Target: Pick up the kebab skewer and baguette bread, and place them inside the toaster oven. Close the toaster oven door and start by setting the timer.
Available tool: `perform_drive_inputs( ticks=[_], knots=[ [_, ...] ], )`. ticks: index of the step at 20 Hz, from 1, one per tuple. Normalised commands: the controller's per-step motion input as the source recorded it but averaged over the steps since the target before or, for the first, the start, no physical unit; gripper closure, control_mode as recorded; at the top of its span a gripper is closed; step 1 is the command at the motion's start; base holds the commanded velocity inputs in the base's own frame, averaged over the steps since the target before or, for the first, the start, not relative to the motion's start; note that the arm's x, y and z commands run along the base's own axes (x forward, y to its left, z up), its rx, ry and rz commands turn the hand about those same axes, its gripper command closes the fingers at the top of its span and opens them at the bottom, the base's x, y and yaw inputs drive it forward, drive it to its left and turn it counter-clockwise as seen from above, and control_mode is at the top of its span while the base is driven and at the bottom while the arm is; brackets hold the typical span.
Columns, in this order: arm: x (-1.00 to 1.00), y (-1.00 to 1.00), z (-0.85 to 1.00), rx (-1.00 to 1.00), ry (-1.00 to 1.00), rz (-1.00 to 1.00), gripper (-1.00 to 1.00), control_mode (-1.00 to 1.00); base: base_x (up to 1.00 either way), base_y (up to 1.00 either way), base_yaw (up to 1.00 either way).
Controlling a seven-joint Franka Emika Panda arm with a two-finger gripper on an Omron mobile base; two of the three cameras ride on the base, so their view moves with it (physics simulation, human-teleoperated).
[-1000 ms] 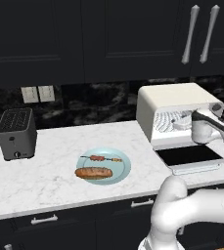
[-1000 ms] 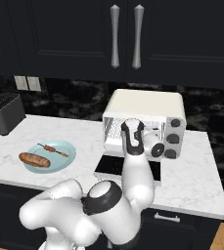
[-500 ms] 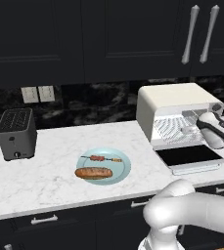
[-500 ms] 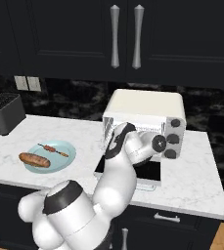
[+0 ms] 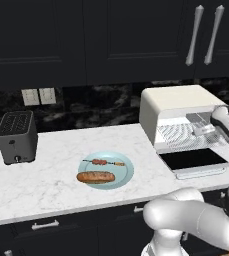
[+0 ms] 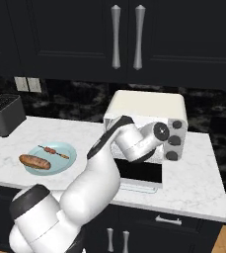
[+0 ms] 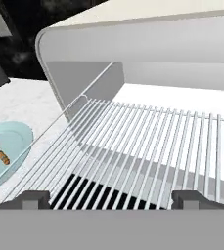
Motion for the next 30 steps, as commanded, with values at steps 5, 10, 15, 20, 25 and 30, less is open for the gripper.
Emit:
perform_drive_inputs(
  ticks=[5,10,15,20,25,30],
  knots=[
    [-0.57,0.92,0.68,-0.07,0.07,0.08,-1.0,-1.0,0.0,0.0,0.0],
    [-0.64,1.0,0.11,-0.18,0.08,0.05,-1.0,-1.0,0.0,0.0,0.0],
    [-0.65,1.0,0.01,-0.19,0.01,0.12,-1.0,-1.0,0.0,0.0,0.0],
    [-0.31,1.0,0.0,-0.23,0.02,0.2,-1.0,-1.0,0.0,0.0,0.0],
    [0.0,1.0,-0.01,-0.19,0.03,0.46,-1.0,-1.0,0.0,0.0,0.0],
    [0.06,0.74,-0.2,-0.15,0.01,0.53,-1.0,-1.0,0.0,0.0,0.0]
  ],
)
